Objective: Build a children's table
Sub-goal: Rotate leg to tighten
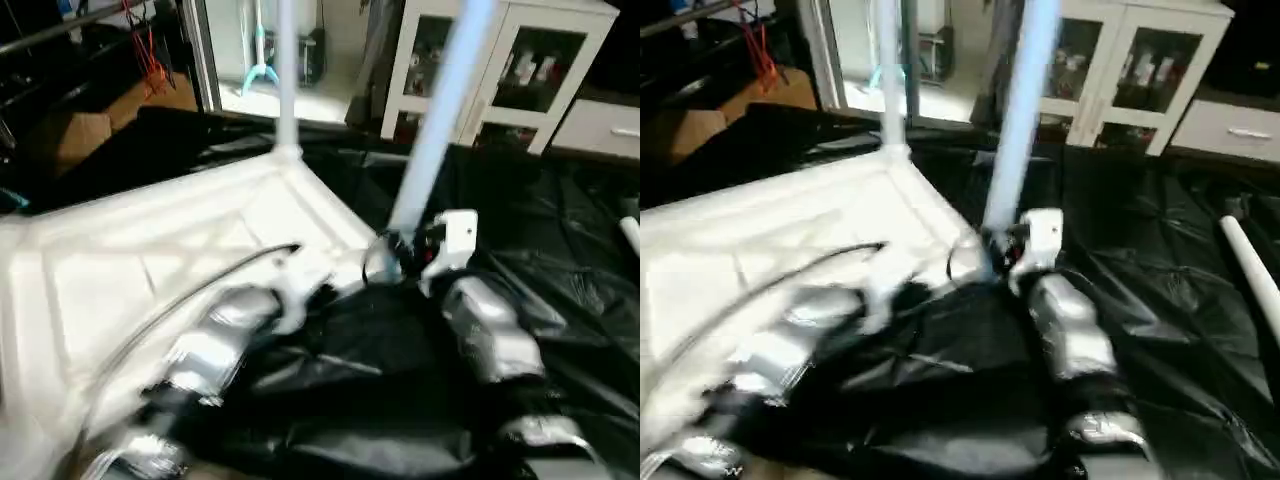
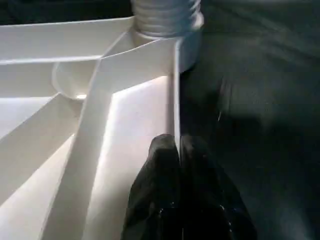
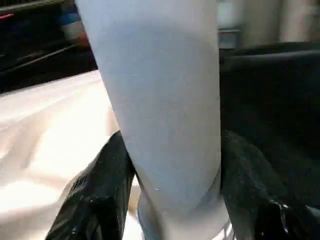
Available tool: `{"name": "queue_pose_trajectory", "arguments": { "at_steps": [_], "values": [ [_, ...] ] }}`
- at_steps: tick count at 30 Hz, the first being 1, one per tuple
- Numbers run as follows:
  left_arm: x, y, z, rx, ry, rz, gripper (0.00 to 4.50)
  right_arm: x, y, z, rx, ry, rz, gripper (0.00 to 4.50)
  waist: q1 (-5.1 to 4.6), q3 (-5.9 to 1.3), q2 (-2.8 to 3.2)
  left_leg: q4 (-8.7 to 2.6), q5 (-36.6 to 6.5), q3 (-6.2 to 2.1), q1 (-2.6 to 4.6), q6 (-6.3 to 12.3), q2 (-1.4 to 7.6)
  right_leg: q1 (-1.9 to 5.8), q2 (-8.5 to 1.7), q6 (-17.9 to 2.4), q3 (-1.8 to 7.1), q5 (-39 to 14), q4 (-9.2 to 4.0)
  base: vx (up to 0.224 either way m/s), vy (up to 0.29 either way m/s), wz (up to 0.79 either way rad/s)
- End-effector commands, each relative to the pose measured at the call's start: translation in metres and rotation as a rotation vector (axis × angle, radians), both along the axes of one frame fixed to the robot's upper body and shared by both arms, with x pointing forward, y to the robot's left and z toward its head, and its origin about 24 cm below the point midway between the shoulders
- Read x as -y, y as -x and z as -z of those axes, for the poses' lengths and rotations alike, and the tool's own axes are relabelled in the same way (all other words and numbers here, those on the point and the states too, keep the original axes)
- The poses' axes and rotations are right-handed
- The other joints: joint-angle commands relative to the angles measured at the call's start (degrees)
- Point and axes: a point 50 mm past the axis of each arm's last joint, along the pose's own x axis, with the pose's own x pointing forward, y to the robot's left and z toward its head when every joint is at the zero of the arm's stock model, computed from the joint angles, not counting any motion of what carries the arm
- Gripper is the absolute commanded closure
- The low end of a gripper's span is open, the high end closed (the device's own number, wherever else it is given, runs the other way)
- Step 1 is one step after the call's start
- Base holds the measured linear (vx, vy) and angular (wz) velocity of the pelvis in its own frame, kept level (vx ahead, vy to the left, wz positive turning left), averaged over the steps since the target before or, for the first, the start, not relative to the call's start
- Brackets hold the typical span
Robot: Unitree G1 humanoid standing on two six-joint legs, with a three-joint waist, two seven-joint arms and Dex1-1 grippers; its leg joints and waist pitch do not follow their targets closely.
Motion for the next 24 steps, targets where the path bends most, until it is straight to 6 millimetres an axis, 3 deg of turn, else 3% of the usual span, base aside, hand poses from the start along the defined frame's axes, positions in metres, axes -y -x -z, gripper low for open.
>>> {"name": "queue_pose_trajectory", "arguments": {
  "at_steps": [1, 2, 4, 6, 8, 10, 11, 12, 13, 14, 16, 18, 19, 21, 24],
  "values": [
    [-0.002, -0.004, 0.0, 0.009, -0.005, -0.046, 4.5, 0.013, 0.016, 0.041, -0.218, -0.067, 0.151, 2.42, -0.08, -2.47, 0.29, -3.93, -8.1, -0.28, 0.38, -1.27, 1.05, 1.9, -4.1, -11.4, 2.59, 0.9, -4.95, 0.0, 0.0, 0.0],
    [-0.002, -0.004, 0.0, 0.009, -0.005, -0.046, 4.5, 0.013, 0.016, 0.041, -0.218, -0.067, 0.151, 2.42, -0.03, -2.44, 0.29, -3.95, -8.2, -0.26, 0.31, -0.94, 0.98, 1.93, -4.15, -11.2, 2.6, 1.0, -5.03, 0.0, 0.0, 0.0],
    [0.02, -0.001, -0.003, 0.038, -0.013, 0.034, 4.5, -0.01, 0.014, 0.04, -0.198, -0.05, 0.142, 2.42, 0.02, -2.33, 0.48, -4.06, -9.4, -0.27, 0.51, -0.75, 1.12, 1.57, -4.29, -10.6, 2.61, -0.9, -5.34, 0.0, 0.0, 0.0],
    [0.009, 0.003, 0.0, 0.046, -0.045, 0.086, 4.5, -0.013, 0.011, 0.031, -0.121, 0.0, 0.032, 2.42, -0.05, -2.32, 0.42, -4.21, -10.5, -0.36, 0.4, -1.14, 1.18, 1.65, -4.31, -10.1, 2.56, -2.4, -5.43, 0.0, 0.0, 0.0],
    [-0.001, 0.007, 0.001, 0.073, -0.069, 0.149, 4.5, -0.006, 0.008, 0.022, -0.058, 0.005, -0.026, 2.42, -0.2, -2.36, 0.38, -4.28, -11.3, -0.55, 0.08, -0.67, 1.21, 1.9, -4.37, -9.6, 2.6, -3.0, -5.45, 0.0, 0.0, 0.0],
    [-0.012, 0.014, 0.003, 0.095, -0.102, 0.254, 4.5, 0.004, 0.007, 0.012, 0.011, 0.002, -0.086, 1.86, -0.37, -2.61, 0.42, -4.18, -9.6, -0.71, -0.2, -0.04, 1.29, 2.2, -4.37, -10.0, 2.59, 0.3, -5.11, 0.0, 0.0, 0.0],
    [-0.02, 0.022, 0.005, 0.108, -0.128, 0.346, 4.5, 0.013, 0.007, 0.006, 0.05, 0.018, -0.144, 1.73, -0.6, -2.58, 0.4, -4.18, -8.6, -0.61, -0.2, 0.53, 1.29, 2.07, -4.14, -10.7, 2.52, 2.5, -4.89, 0.0, 0.0, 0.0],
    [-0.034, 0.034, 0.009, 0.084, -0.15, 0.447, 4.5, 0.028, 0.01, -0.002, 0.094, 0.054, -0.26, 1.67, -0.55, -2.87, 0.41, -3.9, -8.3, -0.71, -0.26, 1.43, 1.29, 2.4, -4.21, -11.3, 2.48, 3.9, -4.81, 0.0, 0.0, 0.0],
    [-0.04, 0.038, 0.01, 0.063, -0.151, 0.471, 4.5, 0.034, 0.013, -0.005, 0.107, 0.069, -0.313, 1.67, -0.4, -2.85, 0.51, -3.64, -6.8, -0.5, -0.29, 2.39, 1.42, 2.35, -4.03, -11.6, 2.56, 7.8, -4.48, 0.0, 0.0, 0.0],
    [-0.045, 0.041, 0.011, 0.042, -0.142, 0.483, 4.5, 0.039, 0.015, -0.008, 0.111, 0.082, -0.357, 1.37, -0.45, -2.7, 0.58, -3.76, -5.9, -0.38, -0.2, 2.98, 1.43, 2.09, -3.87, -12.4, 2.45, 9.9, -4.21, 0.0, 0.0, 0.0],
    [-0.051, 0.045, 0.011, 0.01, -0.136, 0.497, 4.5, 0.045, 0.018, -0.009, 0.114, 0.105, -0.403, 1.28, -0.25, -2.7, 0.72, -3.75, -6.0, -0.28, 0.17, 2.92, 1.52, 1.82, -3.88, -13.0, 2.37, 9.7, -4.22, 0.0, 0.0, 0.0],
    [-0.065, 0.051, 0.01, -0.029, -0.154, 0.524, 4.5, 0.065, 0.027, -0.012, 0.091, 0.188, -0.516, 1.17, 0.06, -2.61, 0.62, -3.8, -7.1, -0.23, 0.24, 2.59, 1.62, 1.95, -3.95, -13.5, 2.31, 7.9, -4.3, 0.0, 0.0, 0.0],
    [-0.069, 0.05, 0.009, -0.024, -0.154, 0.517, 4.5, 0.074, 0.031, -0.013, 0.077, 0.199, -0.551, 0.91, 0.06, -2.5, 0.56, -3.92, -7.5, -0.2, 0.21, 2.68, 1.66, 1.98, -3.99, -13.6, 2.31, 7.0, -4.34, 0.0, 0.0, 0.0],
    [-0.076, 0.049, 0.007, -0.011, -0.158, 0.509, 4.5, 0.084, 0.037, -0.019, 0.076, 0.175, -0.606, 0.91, 0.28, -2.56, 0.5, -3.84, -7.3, -0.11, 0.23, 3.05, 1.57, 2.04, -3.97, -13.9, 2.34, 6.9, -4.42, 0.0, 0.0, 0.0],
    [-0.079, 0.048, 0.008, -0.005, -0.166, 0.51, 4.5, 0.087, 0.039, -0.021, 0.089, 0.167, -0.633, 0.91, 0.63, -2.6, 0.4, -3.78, -6.9, -0.06, 0.16, 3.41, 1.6, 2.01, -4.21, -13.7, 2.38, 6.8, -4.46, 0.0, 0.0, 0.0]
  ]
}}
